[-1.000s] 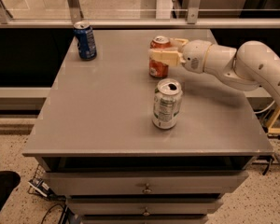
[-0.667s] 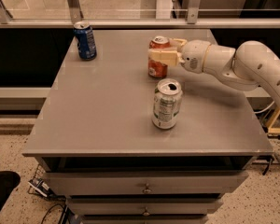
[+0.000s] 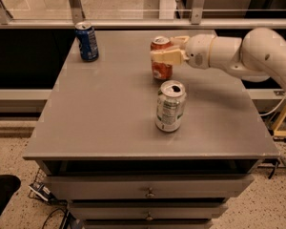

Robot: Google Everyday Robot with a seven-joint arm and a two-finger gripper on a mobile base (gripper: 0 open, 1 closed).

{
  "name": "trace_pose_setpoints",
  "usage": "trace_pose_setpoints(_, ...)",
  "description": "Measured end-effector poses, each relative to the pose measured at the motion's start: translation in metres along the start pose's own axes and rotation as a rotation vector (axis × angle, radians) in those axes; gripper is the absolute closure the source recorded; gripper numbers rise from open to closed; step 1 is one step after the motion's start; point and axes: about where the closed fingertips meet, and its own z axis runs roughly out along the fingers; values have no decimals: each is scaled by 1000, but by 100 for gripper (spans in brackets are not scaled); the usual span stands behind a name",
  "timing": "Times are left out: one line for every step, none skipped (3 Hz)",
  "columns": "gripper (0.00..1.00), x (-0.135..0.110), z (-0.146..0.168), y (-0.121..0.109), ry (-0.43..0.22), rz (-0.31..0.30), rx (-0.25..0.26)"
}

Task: Knock coke can over

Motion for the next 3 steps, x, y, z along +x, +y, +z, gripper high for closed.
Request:
trace_pose_setpoints(100,-21,-8,6,212,-108,-26)
trace_pose_setpoints(100,-20,-21,-1,422,-191,-33)
trace_pose_setpoints(100,-9,-28,-1,632,-297,-23)
